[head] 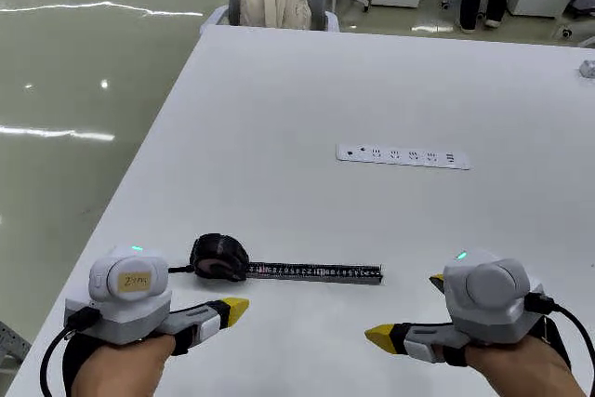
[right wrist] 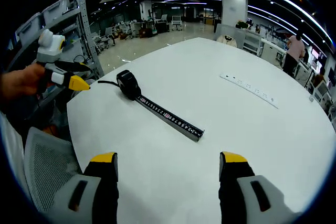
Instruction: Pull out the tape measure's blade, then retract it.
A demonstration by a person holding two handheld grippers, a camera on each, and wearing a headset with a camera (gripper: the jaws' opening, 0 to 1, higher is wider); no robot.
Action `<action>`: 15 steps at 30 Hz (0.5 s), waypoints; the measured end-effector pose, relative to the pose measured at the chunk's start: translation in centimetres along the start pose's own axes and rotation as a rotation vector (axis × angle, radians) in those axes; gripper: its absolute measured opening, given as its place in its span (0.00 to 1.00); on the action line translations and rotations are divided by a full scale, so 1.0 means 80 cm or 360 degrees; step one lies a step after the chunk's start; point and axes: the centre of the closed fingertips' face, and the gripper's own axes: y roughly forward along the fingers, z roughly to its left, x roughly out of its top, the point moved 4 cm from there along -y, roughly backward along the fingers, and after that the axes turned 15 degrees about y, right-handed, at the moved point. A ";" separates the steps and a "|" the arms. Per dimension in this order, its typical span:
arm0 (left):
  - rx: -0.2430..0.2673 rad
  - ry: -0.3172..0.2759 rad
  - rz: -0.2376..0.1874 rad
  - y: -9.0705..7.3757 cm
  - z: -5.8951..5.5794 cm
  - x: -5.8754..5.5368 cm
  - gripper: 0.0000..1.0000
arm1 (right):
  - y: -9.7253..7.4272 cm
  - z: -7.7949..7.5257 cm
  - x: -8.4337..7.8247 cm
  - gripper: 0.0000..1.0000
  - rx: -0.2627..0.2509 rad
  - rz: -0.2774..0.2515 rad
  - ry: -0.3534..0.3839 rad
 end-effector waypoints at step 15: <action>0.0068 -0.0092 0.0042 0.034 0.012 -0.010 0.97 | 0.047 -0.031 -0.005 0.78 0.0038 0.0153 -0.0090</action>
